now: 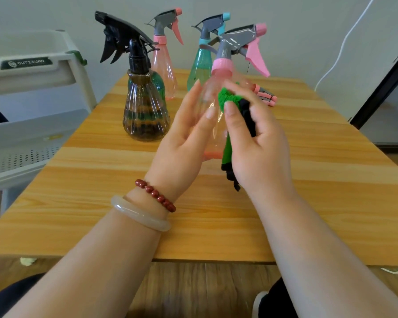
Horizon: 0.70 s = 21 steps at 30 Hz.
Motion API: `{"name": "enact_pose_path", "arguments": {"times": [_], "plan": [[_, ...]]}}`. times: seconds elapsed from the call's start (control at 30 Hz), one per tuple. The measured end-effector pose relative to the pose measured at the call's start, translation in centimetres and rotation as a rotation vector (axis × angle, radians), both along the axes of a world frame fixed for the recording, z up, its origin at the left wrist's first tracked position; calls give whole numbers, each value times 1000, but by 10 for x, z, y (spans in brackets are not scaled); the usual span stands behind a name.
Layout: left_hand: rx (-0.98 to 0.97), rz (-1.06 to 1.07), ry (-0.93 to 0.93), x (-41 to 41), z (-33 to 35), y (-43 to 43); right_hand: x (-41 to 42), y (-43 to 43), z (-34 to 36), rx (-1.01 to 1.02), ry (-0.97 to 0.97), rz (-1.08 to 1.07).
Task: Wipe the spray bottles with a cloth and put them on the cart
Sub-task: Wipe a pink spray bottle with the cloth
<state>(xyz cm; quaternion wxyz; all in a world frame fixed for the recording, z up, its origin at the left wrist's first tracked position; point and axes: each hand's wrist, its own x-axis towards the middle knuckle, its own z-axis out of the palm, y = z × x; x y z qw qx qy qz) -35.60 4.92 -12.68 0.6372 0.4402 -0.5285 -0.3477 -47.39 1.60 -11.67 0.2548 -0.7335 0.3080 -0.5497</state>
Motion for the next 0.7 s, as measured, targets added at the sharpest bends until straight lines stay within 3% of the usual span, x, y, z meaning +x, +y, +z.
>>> {"name": "enact_pose_path", "arguments": {"times": [0.1, 0.2, 0.27, 0.47, 0.6, 0.7], "plan": [[-46, 85, -72, 2, -1, -1, 3, 3, -4, -59, 54, 86], [-54, 171, -126, 11, -5, -5, 7, 4, -9, -266, 116, 162], [-60, 149, -81, 12, -6, -6, 8, 3, -11, -319, 98, 139], [-30, 97, -67, 3, -3, -2, 8, 1, -1, 90, -247, 53], [-10, 123, -26, 9, -5, -3, 10, 9, -13, -201, 31, 70], [-25, 93, -46, 8, -2, -1, 10, 3, -11, -177, -12, 24]]}}
